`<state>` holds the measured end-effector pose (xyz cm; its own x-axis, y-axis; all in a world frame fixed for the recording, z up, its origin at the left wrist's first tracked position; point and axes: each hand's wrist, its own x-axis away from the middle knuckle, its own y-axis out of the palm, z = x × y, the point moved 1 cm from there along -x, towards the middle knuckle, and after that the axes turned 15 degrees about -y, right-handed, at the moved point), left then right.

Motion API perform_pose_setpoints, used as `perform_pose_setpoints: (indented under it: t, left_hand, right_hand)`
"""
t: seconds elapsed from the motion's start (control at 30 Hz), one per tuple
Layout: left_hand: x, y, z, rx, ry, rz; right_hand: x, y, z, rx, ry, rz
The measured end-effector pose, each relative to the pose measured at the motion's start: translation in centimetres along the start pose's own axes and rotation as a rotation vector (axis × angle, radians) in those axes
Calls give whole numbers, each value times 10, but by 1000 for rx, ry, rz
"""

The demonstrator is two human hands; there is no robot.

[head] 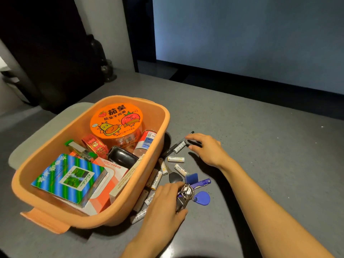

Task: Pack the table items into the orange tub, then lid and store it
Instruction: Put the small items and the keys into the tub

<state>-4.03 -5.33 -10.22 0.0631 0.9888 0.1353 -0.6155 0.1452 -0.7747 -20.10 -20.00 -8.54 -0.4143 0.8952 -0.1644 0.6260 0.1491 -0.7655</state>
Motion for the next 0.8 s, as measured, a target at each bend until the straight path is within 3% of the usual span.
perform_pose_setpoints:
  t: [0.3, 0.6, 0.8]
  left_hand:
    - [-8, -7, 0, 263, -125, 30]
    - [-8, -28, 25, 383, -83, 44]
    - [7, -64, 55, 462, 59, 88]
  right_hand:
    - [-47, 7, 28, 253, -35, -128]
    - [-4, -33, 19, 33, 47, -1]
    - [33, -82, -9, -38, 77, 97]
